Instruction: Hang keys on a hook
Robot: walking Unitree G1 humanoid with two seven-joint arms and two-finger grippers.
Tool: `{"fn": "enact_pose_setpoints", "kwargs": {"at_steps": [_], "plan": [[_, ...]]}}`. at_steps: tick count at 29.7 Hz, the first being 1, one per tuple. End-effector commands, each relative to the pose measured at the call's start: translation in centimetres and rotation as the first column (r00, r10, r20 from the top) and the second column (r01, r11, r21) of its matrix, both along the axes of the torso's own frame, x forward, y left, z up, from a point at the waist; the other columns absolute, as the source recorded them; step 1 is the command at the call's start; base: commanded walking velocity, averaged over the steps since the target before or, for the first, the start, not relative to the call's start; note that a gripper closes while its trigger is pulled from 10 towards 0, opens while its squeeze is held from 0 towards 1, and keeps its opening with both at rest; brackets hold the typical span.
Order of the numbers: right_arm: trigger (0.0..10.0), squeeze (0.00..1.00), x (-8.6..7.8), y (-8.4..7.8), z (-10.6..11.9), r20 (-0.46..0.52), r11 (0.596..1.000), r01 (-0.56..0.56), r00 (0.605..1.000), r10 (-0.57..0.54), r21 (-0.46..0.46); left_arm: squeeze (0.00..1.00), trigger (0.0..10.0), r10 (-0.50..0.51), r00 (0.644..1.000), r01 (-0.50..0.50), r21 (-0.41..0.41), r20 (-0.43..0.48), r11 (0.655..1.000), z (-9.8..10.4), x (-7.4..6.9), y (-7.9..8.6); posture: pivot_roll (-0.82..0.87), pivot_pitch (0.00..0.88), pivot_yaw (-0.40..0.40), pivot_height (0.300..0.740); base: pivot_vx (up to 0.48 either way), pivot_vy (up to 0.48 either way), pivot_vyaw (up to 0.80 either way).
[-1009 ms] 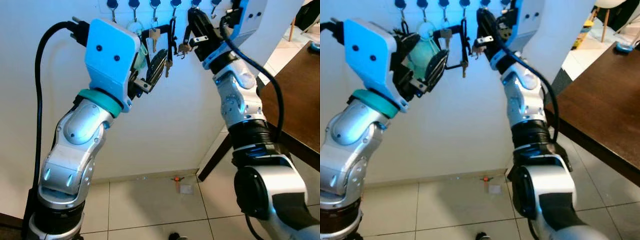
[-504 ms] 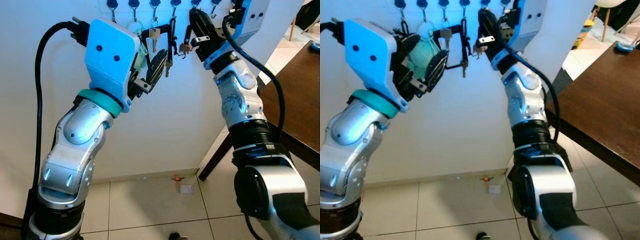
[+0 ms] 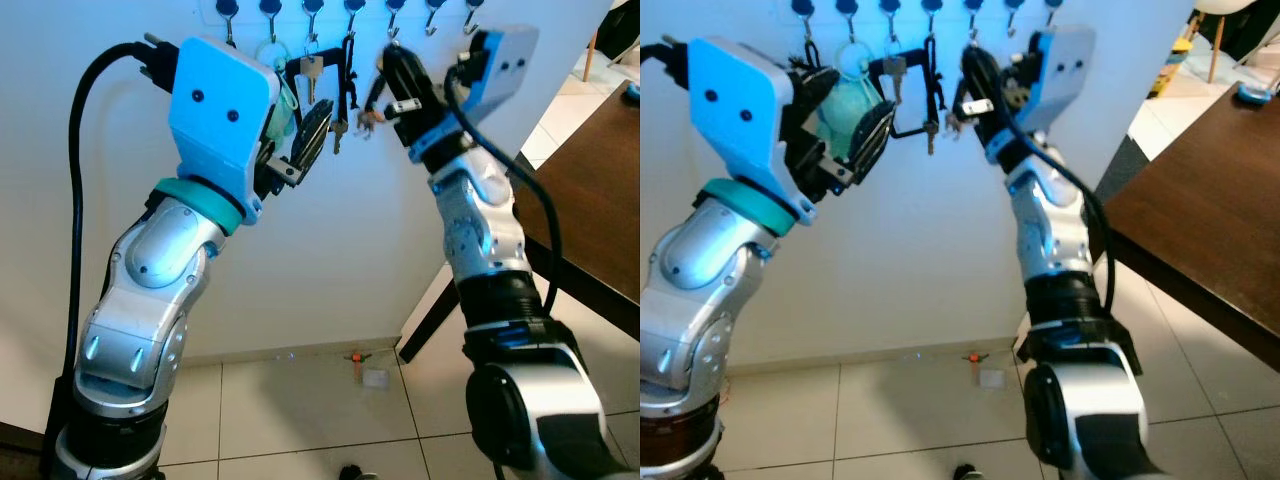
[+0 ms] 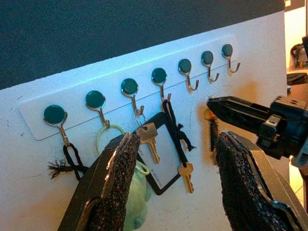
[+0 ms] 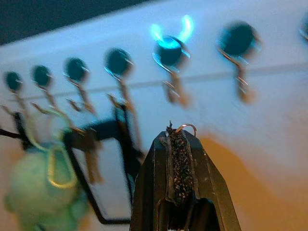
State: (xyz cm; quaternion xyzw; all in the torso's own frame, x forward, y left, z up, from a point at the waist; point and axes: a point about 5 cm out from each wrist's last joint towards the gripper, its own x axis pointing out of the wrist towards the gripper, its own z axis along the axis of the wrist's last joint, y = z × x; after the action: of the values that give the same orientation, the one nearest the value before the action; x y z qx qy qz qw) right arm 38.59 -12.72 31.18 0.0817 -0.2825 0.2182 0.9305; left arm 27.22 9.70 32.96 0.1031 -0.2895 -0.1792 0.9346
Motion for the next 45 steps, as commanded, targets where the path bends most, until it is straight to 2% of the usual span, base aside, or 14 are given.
{"fn": "enact_pose_setpoints", "kwargs": {"at_steps": [1, 12, 19, 30, 35, 45], "plan": [[10.0, 0.0, 0.0, -0.4, -0.7, -0.024, 0.999, 0.023, 0.999, -0.022, 0.027, 0.0, 10.0, -0.007, 1.0, 0.007, 0.005, -0.004, 1.0, 0.0, 0.0, 0.0, 0.01, 0.129, 0.097, 0.74, 0.0, 0.0, 0.0], [10.0, 0.0, 0.1, -0.1, -1.6, -0.049, 1.0, 0.028, 0.998, -0.027, 0.009, 0.0, 10.0, -0.011, 1.0, 0.011, 0.01, -0.008, 1.0, -0.1, 0.0, -0.1, 0.02, 0.129, 0.103, 0.74, 0.0, 0.0, 0.0], [10.0, 0.0, -0.4, 1.3, -1.3, -0.018, 0.999, -0.006, 1.0, 0.006, -0.05, 0.0, 10.0, -0.014, 1.0, 0.014, 0.017, -0.011, 1.0, 0.0, 0.1, -0.1, 0.02, 0.128, 0.107, 0.74, 0.0, 0.0, 0.0], [10.0, 0.0, -0.6, 1.4, -1.1, -0.011, 0.998, -0.007, 1.0, 0.007, -0.059, 0.0, 10.0, -0.011, 1.0, 0.011, 0.015, -0.012, 1.0, -0.1, 0.1, -0.1, 0.02, 0.129, 0.098, 0.74, 0.0, 0.0, 0.0], [10.0, 0.0, -1.2, 2.2, 0.9, 0.076, 0.994, -0.045, 0.996, 0.052, -0.096, 0.0, 10.0, -0.01, 1.0, 0.01, 0.009, -0.013, 1.0, -0.2, 0.1, -0.2, 0.01, 0.131, 0.093, 0.74, 0.0, 0.0, 0.0], [10.0, 0.0, -0.9, 2.6, 3.4, 0.121, 0.993, -0.1, 0.987, 0.108, -0.068, 0.0, 10.0, -0.003, 1.0, 0.003, 0.005, -0.014, 1.0, -0.3, 0.0, -0.2, 0.02, 0.132, 0.084, 0.74, 0.0, 0.0, 0.0]]}}
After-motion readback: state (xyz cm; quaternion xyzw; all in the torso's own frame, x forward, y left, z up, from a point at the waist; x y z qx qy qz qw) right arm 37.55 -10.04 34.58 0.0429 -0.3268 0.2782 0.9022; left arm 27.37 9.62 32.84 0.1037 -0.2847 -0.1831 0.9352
